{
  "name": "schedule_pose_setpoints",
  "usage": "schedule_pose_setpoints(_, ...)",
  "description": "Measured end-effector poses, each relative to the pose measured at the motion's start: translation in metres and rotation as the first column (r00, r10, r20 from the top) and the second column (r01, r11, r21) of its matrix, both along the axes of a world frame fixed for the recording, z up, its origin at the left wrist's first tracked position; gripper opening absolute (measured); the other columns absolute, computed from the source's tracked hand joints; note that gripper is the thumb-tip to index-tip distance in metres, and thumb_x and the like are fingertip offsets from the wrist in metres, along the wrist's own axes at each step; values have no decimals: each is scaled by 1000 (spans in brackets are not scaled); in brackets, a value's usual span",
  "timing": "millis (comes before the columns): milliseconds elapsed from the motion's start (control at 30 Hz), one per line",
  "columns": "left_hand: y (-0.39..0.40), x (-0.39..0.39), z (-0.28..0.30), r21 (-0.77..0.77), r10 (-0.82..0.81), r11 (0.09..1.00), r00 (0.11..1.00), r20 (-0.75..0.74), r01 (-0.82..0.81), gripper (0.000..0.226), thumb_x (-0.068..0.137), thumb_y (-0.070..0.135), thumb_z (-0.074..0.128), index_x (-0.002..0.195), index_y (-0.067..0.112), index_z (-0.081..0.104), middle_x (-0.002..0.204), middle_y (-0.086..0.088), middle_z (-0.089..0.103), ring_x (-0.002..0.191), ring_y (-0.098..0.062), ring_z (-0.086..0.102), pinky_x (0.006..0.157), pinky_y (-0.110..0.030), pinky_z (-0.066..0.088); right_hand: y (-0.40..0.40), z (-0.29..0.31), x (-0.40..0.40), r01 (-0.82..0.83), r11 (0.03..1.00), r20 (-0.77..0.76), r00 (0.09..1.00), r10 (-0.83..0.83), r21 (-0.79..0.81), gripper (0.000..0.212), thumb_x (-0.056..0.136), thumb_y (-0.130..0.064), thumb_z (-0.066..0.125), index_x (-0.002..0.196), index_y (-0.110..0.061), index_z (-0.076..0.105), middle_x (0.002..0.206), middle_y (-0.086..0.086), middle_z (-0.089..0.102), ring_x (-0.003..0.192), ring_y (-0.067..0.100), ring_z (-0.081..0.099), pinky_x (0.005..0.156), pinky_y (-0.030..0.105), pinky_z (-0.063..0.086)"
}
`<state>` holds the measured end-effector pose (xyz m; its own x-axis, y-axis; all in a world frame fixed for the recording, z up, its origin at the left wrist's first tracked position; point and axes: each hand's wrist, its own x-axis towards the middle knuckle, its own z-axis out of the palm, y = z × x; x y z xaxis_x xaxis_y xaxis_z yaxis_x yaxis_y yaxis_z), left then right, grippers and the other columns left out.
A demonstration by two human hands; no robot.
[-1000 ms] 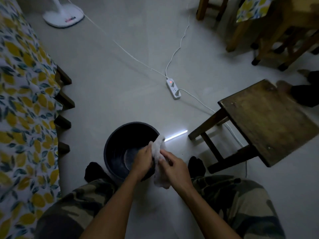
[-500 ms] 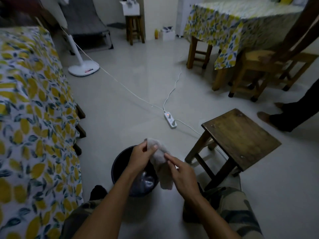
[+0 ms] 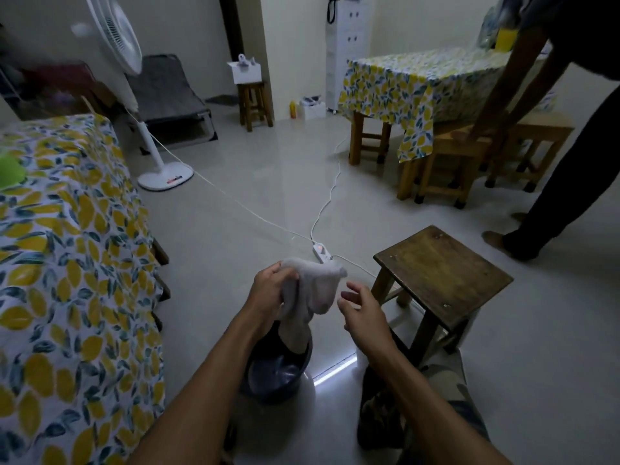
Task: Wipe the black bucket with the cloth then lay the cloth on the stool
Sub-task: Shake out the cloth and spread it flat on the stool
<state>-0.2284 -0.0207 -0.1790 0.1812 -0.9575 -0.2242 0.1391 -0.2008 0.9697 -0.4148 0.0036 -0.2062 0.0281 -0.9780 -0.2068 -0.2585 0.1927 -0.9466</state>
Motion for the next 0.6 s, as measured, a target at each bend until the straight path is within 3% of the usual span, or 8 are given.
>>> schedule_pose_setpoints(67, 5, -4, 8, -30, -25, 999, 999, -41, 23, 42, 70, 24, 65, 97, -7, 68, 87, -18, 60, 81, -27, 54, 70, -36, 45, 1, 2, -5, -38, 999, 13, 999, 38, 5, 45, 100, -32, 61, 141, -39, 44, 142, -11, 54, 124, 22, 60, 100, 54, 54)
schedule_pose_setpoints(167, 10, -10, 17, -60, -68, 996, 993, -93, 63, 47, 68, 28, 69, 105, -1, 67, 90, -16, 55, 83, -26, 48, 65, -35, 39, 1, 6, -12, -129, 991, 55, 990, 127, 23, 47, 99, -28, 63, 143, -31, 46, 142, -12, 49, 128, 20, 55, 104, 52, 51)
schedule_pose_setpoints(233, 12, -12, 19, -62, -89, 995, 990, -109, 83, 44, 73, 27, 70, 106, -1, 67, 92, -18, 59, 85, -26, 54, 68, -34, 43, 2, 9, -16, -135, 991, 29, 990, 135, 3, 28, 98, -31, 64, 125, -27, 59, 132, -7, 62, 119, 20, 61, 99, 50, 54)
schedule_pose_setpoints(300, 14, -12, 18, -70, -97, 993, 990, -105, 90, 46, 77, 24, 73, 109, -7, 63, 95, -18, 63, 87, -26, 57, 70, -33, 45, 4, 10, -19, -104, 994, 7, 995, 104, -17, 12, 98, -30, 64, 106, -21, 62, 107, 2, 71, 102, 22, 69, 92, 49, 58)
schedule_pose_setpoints(367, 16, -9, 17, -66, -107, 993, 992, -70, 102, 53, 77, 22, 78, 110, -12, 56, 96, -17, 63, 89, -27, 56, 73, -36, 44, 5, 14, -22, -81, 996, 24, 996, 81, -26, 13, 100, -28, 62, 102, -15, 60, 98, 5, 73, 91, 19, 73, 86, 45, 61)
schedule_pose_setpoints(433, 18, -7, 18, -68, -118, 991, 992, -34, 116, 46, 74, 21, 81, 103, -6, 57, 95, -15, 60, 87, -27, 53, 71, -38, 42, 6, 23, -26, -41, 996, 14, 999, 42, -81, 15, 101, -30, 61, 101, -15, 62, 93, 2, 75, 83, 13, 74, 81, 39, 61)
schedule_pose_setpoints(533, 20, -6, 18, -90, -81, 992, 995, 53, 86, 39, 71, 22, 82, 93, 2, 58, 87, -13, 57, 81, -25, 50, 68, -41, 39, -1, 33, -32, 2, 985, -104, 994, -20, -173, 13, 102, -32, 58, 101, -20, 64, 93, -1, 74, 87, 15, 72, 81, 41, 62)
schedule_pose_setpoints(600, 21, -9, 19, -127, 6, 992, 993, 118, 9, 34, 72, 19, 84, 86, 6, 56, 80, -13, 56, 76, -22, 52, 68, -41, 43, -6, 42, -33, 3, 987, -74, 997, -15, -162, 14, 104, -31, 54, 107, -21, 64, 98, 0, 71, 92, 17, 71, 84, 46, 62)
